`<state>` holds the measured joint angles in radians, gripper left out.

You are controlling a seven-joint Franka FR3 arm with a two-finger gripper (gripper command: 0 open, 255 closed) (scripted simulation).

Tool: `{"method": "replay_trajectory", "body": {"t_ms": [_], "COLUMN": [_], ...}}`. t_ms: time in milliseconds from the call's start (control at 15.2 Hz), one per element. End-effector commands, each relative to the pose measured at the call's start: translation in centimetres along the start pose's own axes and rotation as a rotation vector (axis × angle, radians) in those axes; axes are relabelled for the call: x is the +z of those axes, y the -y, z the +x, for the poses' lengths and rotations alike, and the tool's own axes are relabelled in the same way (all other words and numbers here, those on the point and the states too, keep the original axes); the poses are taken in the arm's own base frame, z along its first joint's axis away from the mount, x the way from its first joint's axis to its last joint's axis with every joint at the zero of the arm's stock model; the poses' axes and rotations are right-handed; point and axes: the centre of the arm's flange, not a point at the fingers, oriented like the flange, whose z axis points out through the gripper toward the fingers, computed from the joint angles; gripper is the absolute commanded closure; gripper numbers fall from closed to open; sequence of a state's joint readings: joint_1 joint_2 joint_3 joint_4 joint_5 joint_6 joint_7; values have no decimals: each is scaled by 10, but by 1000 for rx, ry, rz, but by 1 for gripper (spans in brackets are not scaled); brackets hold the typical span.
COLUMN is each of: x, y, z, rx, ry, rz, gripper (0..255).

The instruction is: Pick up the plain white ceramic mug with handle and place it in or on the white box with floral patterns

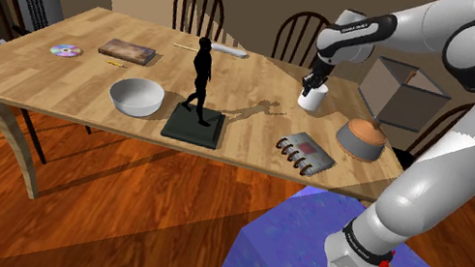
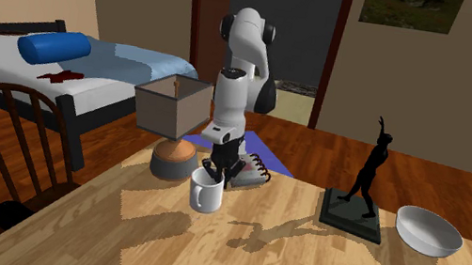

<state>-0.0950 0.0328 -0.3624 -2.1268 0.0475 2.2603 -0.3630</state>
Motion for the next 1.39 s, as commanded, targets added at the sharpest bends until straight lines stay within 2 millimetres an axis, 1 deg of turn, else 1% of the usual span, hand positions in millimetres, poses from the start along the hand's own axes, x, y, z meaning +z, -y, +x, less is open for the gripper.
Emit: {"method": "replay_trajectory", "body": {"t_ms": [0,660,1320], "x": [-11,-63,-85], "y": [0,-1,91], "z": [1,7,-86], "rx": [0,0,0], "ry": [0,0,0], "rz": [0,0,0], "gripper": [255,255,255]}}
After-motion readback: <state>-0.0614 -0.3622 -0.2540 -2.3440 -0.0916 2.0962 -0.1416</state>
